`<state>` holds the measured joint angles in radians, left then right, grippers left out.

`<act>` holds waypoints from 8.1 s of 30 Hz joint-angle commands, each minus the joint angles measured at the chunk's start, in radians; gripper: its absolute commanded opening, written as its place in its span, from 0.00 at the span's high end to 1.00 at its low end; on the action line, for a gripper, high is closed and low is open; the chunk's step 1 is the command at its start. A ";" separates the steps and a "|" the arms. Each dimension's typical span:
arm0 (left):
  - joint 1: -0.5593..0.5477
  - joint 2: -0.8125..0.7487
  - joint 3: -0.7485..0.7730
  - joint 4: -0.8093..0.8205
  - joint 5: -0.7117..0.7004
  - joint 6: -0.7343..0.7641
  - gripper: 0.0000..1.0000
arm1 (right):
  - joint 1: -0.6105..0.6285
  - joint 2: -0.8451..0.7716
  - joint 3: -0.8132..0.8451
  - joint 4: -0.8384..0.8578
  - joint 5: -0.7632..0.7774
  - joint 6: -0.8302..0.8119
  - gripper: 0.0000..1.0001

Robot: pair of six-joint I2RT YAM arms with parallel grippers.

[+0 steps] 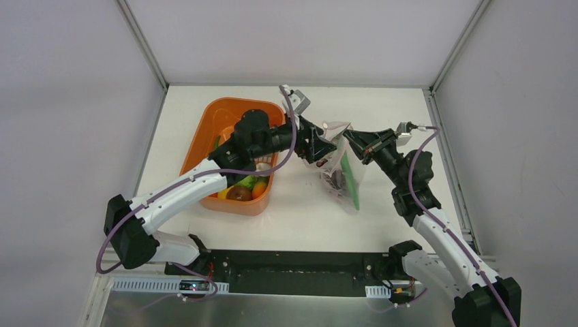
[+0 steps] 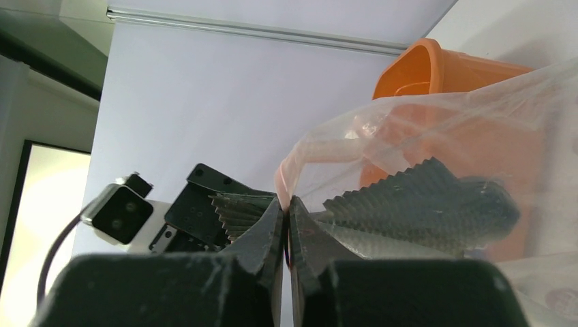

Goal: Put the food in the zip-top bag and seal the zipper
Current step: Place the fake fish in the zipper food storage bag, then adjust the zipper food storage bag at the center of the board, then pick up the fake fruit from the bin, then place the fake fruit in the zipper food storage bag.

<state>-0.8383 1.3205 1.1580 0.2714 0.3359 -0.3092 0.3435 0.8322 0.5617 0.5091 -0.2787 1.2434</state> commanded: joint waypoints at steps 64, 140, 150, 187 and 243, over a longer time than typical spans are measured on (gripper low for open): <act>-0.028 0.221 0.235 -0.465 -0.182 -0.005 0.33 | -0.021 -0.065 0.123 -0.186 0.041 -0.220 0.93; 0.422 0.040 0.023 -0.490 -0.378 -0.078 0.01 | -0.024 -0.043 0.153 -0.200 -0.135 -0.480 0.97; 0.492 0.319 0.097 -0.402 -0.363 -0.147 0.04 | -0.023 -0.060 0.139 -0.206 -0.127 -0.464 0.96; 0.516 0.369 -0.026 -0.306 -0.129 -0.198 0.73 | -0.023 -0.059 0.138 -0.216 -0.122 -0.441 0.95; 0.032 0.052 0.135 -0.347 -0.010 0.021 0.96 | -0.023 -0.077 0.186 -0.261 -0.121 -0.471 0.95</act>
<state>-0.7994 1.3811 1.2617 -0.0238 0.4347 -0.3466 0.3237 0.7990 0.6903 0.2180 -0.4011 0.7811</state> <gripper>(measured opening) 0.653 0.053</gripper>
